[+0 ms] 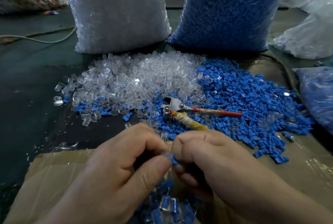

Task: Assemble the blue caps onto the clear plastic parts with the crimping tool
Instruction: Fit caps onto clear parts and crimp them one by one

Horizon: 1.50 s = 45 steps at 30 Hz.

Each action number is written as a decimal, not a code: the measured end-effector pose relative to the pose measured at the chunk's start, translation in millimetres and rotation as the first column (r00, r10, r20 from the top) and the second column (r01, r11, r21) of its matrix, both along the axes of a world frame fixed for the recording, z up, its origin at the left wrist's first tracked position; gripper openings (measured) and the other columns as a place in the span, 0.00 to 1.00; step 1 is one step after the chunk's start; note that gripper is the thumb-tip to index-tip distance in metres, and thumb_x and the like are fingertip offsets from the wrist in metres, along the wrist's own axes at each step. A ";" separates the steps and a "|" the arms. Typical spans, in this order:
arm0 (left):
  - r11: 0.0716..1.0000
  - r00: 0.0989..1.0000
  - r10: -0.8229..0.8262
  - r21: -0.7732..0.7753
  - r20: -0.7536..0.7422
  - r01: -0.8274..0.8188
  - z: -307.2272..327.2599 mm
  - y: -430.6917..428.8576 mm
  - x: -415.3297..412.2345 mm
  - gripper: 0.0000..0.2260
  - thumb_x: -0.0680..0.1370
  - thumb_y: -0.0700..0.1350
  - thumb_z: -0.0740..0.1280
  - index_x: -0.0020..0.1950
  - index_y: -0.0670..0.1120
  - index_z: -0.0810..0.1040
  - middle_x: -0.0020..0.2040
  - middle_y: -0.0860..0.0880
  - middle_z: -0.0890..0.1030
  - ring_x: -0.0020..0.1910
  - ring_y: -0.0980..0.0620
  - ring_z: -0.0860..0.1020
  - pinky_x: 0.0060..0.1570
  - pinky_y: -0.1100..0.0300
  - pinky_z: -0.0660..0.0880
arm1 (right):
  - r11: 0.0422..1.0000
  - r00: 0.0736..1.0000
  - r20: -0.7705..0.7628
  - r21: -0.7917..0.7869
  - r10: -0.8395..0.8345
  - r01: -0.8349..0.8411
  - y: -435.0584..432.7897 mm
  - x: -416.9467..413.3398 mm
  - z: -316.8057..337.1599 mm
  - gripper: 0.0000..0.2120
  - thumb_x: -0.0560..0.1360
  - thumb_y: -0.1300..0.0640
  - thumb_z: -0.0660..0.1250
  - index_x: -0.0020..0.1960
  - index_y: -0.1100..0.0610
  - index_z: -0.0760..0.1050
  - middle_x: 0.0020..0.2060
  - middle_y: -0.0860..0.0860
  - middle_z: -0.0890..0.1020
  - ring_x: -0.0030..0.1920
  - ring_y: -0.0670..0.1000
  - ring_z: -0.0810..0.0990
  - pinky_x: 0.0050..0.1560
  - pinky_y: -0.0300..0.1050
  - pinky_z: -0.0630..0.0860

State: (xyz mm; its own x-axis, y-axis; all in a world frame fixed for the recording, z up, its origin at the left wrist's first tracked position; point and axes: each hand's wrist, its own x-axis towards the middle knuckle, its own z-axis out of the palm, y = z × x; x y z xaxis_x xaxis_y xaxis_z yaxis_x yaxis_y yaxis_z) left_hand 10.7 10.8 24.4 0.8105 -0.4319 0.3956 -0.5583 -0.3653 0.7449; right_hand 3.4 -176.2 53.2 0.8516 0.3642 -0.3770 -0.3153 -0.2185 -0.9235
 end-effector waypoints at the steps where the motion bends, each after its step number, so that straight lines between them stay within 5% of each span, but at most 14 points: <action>1: 0.998 0.999 0.041 0.037 -0.013 -0.041 1.0 3.2 0.0 0.05 0.75 0.56 0.67 0.44 0.56 0.78 0.39 0.55 0.78 0.36 0.53 0.78 0.31 0.65 0.73 | 0.989 0.994 0.103 -0.143 0.041 -0.026 -2.0 0.3 -1.2 0.10 0.68 0.49 0.60 0.33 0.53 0.73 0.25 0.48 0.76 0.26 0.46 0.70 0.26 0.44 0.68; 3: 0.973 0.980 0.197 0.129 -0.034 -0.192 2.2 11.2 2.2 0.05 0.71 0.56 0.65 0.40 0.57 0.77 0.37 0.55 0.79 0.35 0.54 0.79 0.29 0.64 0.73 | 0.861 0.892 0.410 -0.506 0.191 0.048 -6.0 -0.2 -7.3 0.11 0.72 0.43 0.58 0.40 0.48 0.73 0.34 0.45 0.80 0.31 0.43 0.75 0.32 0.46 0.74; 5: 0.921 0.957 0.286 0.287 -0.036 -0.264 2.7 18.4 6.7 0.09 0.68 0.60 0.62 0.40 0.57 0.77 0.37 0.58 0.80 0.37 0.57 0.79 0.28 0.62 0.74 | 0.716 0.760 0.551 -0.678 0.344 0.168 -5.0 -1.6 -11.4 0.12 0.76 0.40 0.55 0.43 0.47 0.68 0.37 0.43 0.77 0.38 0.44 0.75 0.38 0.44 0.74; 8: 0.862 0.965 0.257 0.462 -0.045 -0.208 1.7 19.7 9.4 0.14 0.66 0.64 0.58 0.42 0.59 0.77 0.38 0.63 0.80 0.37 0.61 0.79 0.28 0.60 0.75 | 0.666 0.734 0.551 -0.723 0.398 0.182 -0.2 -1.5 -15.0 0.12 0.78 0.38 0.54 0.48 0.45 0.66 0.43 0.42 0.75 0.41 0.45 0.74 0.44 0.48 0.74; 14: 0.855 0.993 0.110 0.514 -0.046 -0.072 3.7 12.9 5.6 0.10 0.71 0.63 0.61 0.38 0.59 0.75 0.38 0.62 0.76 0.35 0.61 0.77 0.29 0.59 0.75 | 0.655 0.722 0.557 -0.731 0.411 0.191 -0.8 1.2 -21.7 0.13 0.77 0.37 0.55 0.56 0.43 0.64 0.47 0.43 0.75 0.45 0.48 0.76 0.42 0.49 0.74; 20: 0.813 0.932 0.350 0.465 0.091 -0.350 -5.2 11.8 11.5 0.12 0.70 0.69 0.62 0.48 0.64 0.74 0.39 0.63 0.77 0.37 0.63 0.77 0.32 0.65 0.71 | 0.548 0.652 0.514 -0.818 0.557 0.177 9.5 11.7 -29.3 0.20 0.80 0.37 0.51 0.68 0.41 0.55 0.41 0.46 0.67 0.36 0.53 0.70 0.31 0.47 0.69; 25: 0.827 0.946 0.317 0.467 0.070 -0.313 -11.6 4.0 9.4 0.07 0.74 0.57 0.67 0.51 0.62 0.80 0.44 0.64 0.76 0.42 0.61 0.78 0.40 0.57 0.78 | 0.556 0.654 0.502 -0.818 0.566 0.147 10.3 12.7 -25.7 0.10 0.81 0.40 0.52 0.54 0.46 0.62 0.39 0.45 0.66 0.35 0.51 0.70 0.30 0.47 0.69; 31: 0.839 0.948 0.318 0.463 0.010 -0.286 -13.9 4.7 9.5 0.06 0.73 0.55 0.70 0.49 0.63 0.78 0.46 0.65 0.77 0.46 0.63 0.77 0.41 0.61 0.76 | 0.549 0.659 0.487 -0.825 0.573 0.133 10.3 12.8 -28.6 0.04 0.81 0.50 0.58 0.53 0.46 0.63 0.40 0.45 0.68 0.36 0.51 0.72 0.29 0.47 0.69; 35: 0.824 0.942 0.335 0.487 -0.009 -0.288 -14.4 2.6 9.5 0.06 0.72 0.59 0.66 0.47 0.63 0.76 0.48 0.67 0.76 0.48 0.66 0.75 0.39 0.67 0.71 | 0.570 0.678 0.500 -0.809 0.539 0.143 10.3 12.8 -29.5 0.07 0.81 0.44 0.51 0.52 0.46 0.62 0.39 0.45 0.67 0.36 0.51 0.69 0.30 0.47 0.63; 39: 0.834 0.948 0.316 0.485 -0.028 -0.263 -14.4 4.6 10.1 0.15 0.67 0.67 0.63 0.50 0.65 0.73 0.54 0.71 0.73 0.52 0.68 0.73 0.39 0.70 0.68 | 0.647 0.704 0.563 -0.738 0.432 0.193 8.0 13.0 -31.9 0.06 0.79 0.42 0.53 0.50 0.44 0.63 0.40 0.43 0.73 0.38 0.49 0.74 0.36 0.49 0.71; 45: 0.816 0.967 0.253 0.542 -0.024 -0.200 -8.8 5.0 8.3 0.17 0.65 0.70 0.60 0.50 0.65 0.71 0.49 0.66 0.73 0.48 0.65 0.73 0.36 0.67 0.70 | 0.674 0.697 0.610 -0.697 0.378 0.244 8.0 12.0 -35.8 0.07 0.78 0.43 0.53 0.52 0.44 0.65 0.42 0.43 0.74 0.39 0.49 0.75 0.39 0.52 0.74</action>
State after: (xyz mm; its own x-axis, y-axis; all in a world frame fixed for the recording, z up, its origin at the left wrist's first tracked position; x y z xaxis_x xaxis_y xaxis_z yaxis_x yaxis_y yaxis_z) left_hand 19.1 15.7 15.6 0.9323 -0.3529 0.0794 -0.3503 -0.8261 0.4415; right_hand 15.4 -168.2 17.4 0.9366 0.3281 0.1232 0.3497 -0.8523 -0.3888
